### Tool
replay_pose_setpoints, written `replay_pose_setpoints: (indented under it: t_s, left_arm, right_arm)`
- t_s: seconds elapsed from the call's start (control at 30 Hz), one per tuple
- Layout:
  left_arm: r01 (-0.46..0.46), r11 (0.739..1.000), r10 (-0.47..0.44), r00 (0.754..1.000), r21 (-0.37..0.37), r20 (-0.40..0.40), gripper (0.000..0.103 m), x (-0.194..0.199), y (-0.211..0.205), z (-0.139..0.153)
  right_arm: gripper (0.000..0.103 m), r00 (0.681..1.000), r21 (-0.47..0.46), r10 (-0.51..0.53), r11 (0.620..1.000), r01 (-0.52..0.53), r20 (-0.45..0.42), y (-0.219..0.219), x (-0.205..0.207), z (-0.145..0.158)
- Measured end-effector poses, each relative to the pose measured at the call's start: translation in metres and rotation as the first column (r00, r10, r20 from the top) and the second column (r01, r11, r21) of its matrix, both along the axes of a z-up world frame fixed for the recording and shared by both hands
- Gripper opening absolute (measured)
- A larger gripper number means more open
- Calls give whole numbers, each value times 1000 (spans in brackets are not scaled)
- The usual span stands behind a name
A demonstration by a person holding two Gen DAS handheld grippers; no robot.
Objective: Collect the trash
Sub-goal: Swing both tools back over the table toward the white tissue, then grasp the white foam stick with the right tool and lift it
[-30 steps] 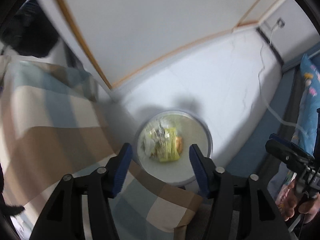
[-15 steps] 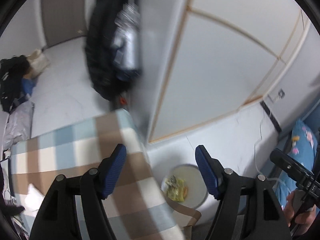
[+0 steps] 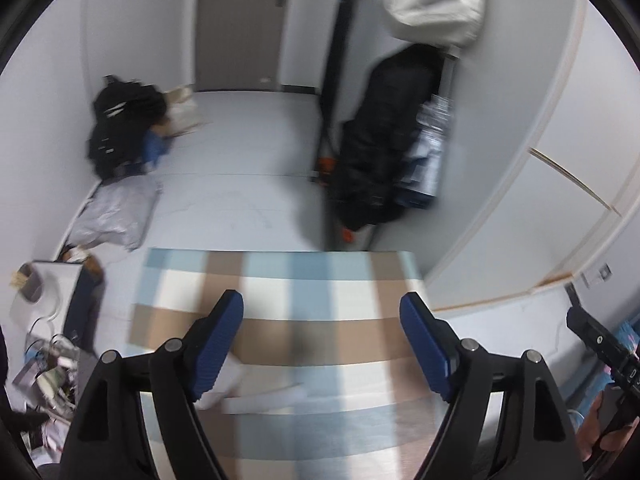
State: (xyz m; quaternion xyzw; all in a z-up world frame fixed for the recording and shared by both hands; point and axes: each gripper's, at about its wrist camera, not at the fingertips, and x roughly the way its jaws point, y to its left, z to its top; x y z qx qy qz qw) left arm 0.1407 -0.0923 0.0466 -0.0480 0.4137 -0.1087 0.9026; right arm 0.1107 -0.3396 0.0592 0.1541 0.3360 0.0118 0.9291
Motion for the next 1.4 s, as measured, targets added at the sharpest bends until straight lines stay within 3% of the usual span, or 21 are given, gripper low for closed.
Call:
replay_pose_setpoints:
  t_s: [0.17, 0.4, 0.7, 0.87, 1.07, 1.2, 1.23, 1.4]
  left_arm:
    - [-90, 996, 90, 996, -9, 9, 78, 2, 45, -12]
    - [-145, 989, 145, 989, -2, 15, 78, 9, 85, -31]
    - [-180, 983, 180, 983, -17, -20, 78, 12, 122, -57]
    - [-158, 987, 157, 986, -27, -57, 78, 17, 134, -70]
    - [-168, 985, 162, 980, -42, -115, 78, 26, 147, -83]
    - [-158, 983, 142, 977, -91, -159, 78, 33, 153, -89]
    - [-156, 983, 139, 976, -93, -167, 78, 35, 153, -91]
    - [-133, 982, 96, 964, -138, -247, 78, 44, 153, -101]
  right_arm:
    - [89, 997, -15, 59, 998, -59, -52, 45, 23, -27]
    - [89, 979, -36, 146, 988, -153, -143, 103, 54, -79]
    - [86, 914, -64, 294, 944, -323, -279, 175, 82, -148]
    - [81, 836, -179, 406, 851, -493, -369, 219, 91, -175]
    - [80, 771, -312, 495, 718, -623, -402, 255, 89, -186]
    - [64, 737, -369, 514, 644, -670, -440, 266, 88, -195]
    - [64, 725, -378, 520, 624, -683, -452, 268, 88, -197]
    - [50, 695, -400, 558, 569, -718, -453, 273, 84, -197]
